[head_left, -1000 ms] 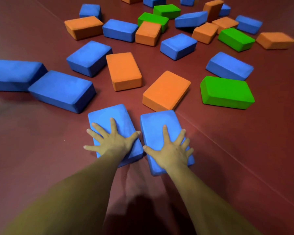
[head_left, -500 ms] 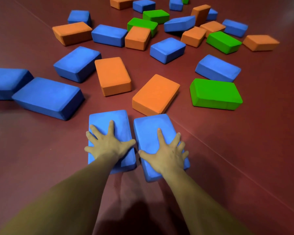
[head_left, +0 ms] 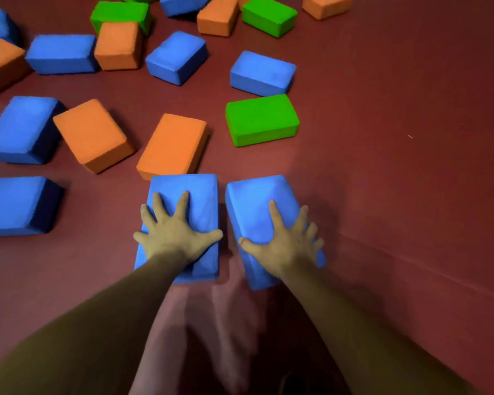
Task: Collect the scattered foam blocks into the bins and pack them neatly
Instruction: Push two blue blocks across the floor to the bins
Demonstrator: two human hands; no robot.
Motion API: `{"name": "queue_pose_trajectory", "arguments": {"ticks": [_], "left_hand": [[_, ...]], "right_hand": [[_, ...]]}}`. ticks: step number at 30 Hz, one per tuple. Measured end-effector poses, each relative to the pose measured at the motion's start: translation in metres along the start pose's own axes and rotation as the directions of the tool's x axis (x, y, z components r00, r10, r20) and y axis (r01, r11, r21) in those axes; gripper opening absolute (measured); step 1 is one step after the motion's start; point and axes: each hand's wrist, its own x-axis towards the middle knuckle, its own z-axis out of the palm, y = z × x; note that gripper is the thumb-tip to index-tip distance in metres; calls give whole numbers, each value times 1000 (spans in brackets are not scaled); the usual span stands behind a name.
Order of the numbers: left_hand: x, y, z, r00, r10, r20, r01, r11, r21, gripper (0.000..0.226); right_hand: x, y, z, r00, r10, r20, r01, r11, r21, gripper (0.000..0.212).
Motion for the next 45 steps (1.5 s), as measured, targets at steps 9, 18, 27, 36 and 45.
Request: {"name": "queue_pose_trajectory", "arguments": {"ticks": [9,18,27,36,45], "left_hand": [[-149,175,-75,949,298,100,-304,951,52,119],[-338,341,-131,750,642,158,-659,746,95,118],[-559,460,-81,412,868,277,-911,396,114,122],[-812,513,30,226,901,371,-973,224,50,117],[-1014,538,124,61,860,506,-995,95,-41,116]], "right_hand": [[-108,156,-145,929,362,78,-370,897,242,116],[-248,317,-276,616,787,-37,-731,588,348,120],[-404,474,-289,330,936,125,-820,218,529,110],[-609,665,-246,58,969,240,-803,-97,588,107],[-781,777,-196,-187,906,381,-763,-378,525,110]]}}
